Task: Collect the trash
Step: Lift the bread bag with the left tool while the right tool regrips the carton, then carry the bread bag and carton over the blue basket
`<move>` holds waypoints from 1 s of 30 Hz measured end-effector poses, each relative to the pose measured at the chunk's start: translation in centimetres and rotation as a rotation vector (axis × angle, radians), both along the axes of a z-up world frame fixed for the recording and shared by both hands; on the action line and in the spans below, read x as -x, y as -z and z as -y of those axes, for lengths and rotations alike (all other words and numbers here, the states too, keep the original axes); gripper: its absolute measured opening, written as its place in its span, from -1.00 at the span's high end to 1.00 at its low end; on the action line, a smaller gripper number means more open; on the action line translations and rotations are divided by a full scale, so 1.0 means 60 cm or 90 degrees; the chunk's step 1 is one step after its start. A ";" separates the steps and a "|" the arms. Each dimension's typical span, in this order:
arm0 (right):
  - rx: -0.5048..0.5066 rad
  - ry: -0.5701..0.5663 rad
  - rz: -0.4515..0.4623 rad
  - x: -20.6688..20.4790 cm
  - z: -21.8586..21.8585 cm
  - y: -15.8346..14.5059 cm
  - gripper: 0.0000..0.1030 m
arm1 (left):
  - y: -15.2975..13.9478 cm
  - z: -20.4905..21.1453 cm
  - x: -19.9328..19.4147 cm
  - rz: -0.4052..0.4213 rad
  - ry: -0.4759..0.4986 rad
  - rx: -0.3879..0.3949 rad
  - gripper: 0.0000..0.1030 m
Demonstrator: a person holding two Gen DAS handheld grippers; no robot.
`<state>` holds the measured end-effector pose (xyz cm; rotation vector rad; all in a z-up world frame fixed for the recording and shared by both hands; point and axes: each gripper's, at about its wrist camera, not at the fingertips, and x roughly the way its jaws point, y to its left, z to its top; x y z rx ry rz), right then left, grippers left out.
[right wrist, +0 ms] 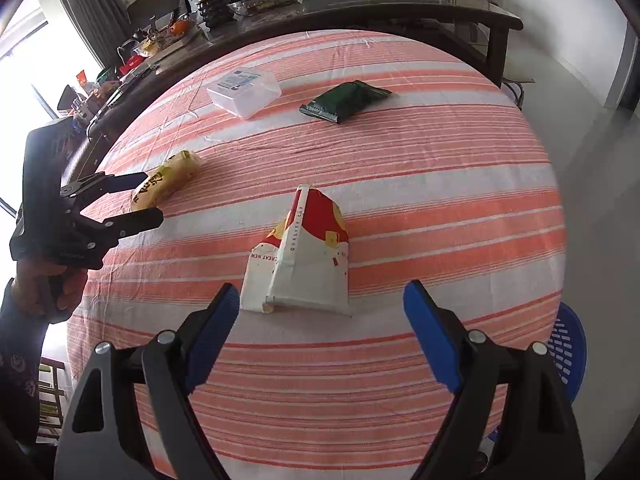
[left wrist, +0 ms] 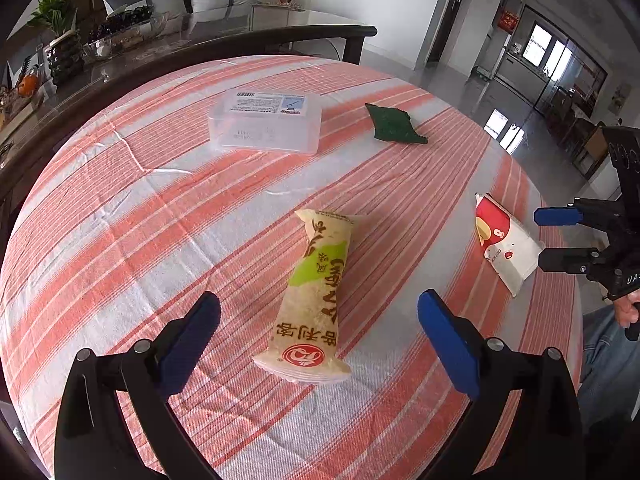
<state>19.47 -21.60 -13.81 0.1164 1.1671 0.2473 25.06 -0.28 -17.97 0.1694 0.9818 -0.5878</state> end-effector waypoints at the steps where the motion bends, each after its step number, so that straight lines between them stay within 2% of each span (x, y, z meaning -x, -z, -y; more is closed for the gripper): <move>1: 0.002 -0.002 -0.008 -0.009 -0.004 0.003 -0.60 | -0.002 0.003 -0.002 0.003 0.004 -0.007 -0.90; 4: 0.017 -0.005 -0.022 -0.025 -0.016 0.009 -0.59 | -0.004 0.016 -0.007 0.009 0.022 -0.035 -0.85; 7: 0.029 -0.011 -0.032 -0.036 -0.027 0.012 -0.59 | -0.004 0.028 -0.013 0.007 0.033 -0.062 -0.64; 10: 0.040 -0.017 -0.050 -0.042 -0.032 0.019 -0.59 | 0.003 0.040 -0.012 0.002 0.043 -0.089 -0.35; 11: 0.043 -0.019 -0.052 -0.042 -0.034 0.021 -0.59 | 0.006 0.043 -0.009 0.004 0.046 -0.099 -0.19; 13: 0.048 -0.027 -0.054 -0.040 -0.035 0.021 -0.40 | 0.004 0.044 0.000 0.009 0.049 -0.093 0.03; 14: 0.057 -0.028 -0.051 -0.038 -0.035 0.019 -0.20 | 0.003 0.044 0.003 0.009 0.043 -0.091 0.21; 15: 0.052 -0.029 -0.051 -0.037 -0.033 0.017 0.10 | 0.002 0.041 0.005 0.010 0.034 -0.089 0.51; 16: 0.034 -0.030 -0.052 -0.034 -0.029 0.015 0.21 | 0.001 0.038 0.006 0.005 0.026 -0.079 0.57; 19: 0.037 -0.033 -0.034 -0.022 -0.025 0.004 0.26 | -0.005 0.026 0.012 -0.012 0.006 -0.032 0.63; 23: 0.024 -0.027 -0.008 0.002 -0.015 -0.013 0.28 | -0.014 0.028 0.035 -0.012 0.002 0.007 0.64; 30: -0.004 0.003 0.026 0.032 0.029 -0.035 0.28 | -0.041 0.075 0.079 0.001 0.030 0.039 0.65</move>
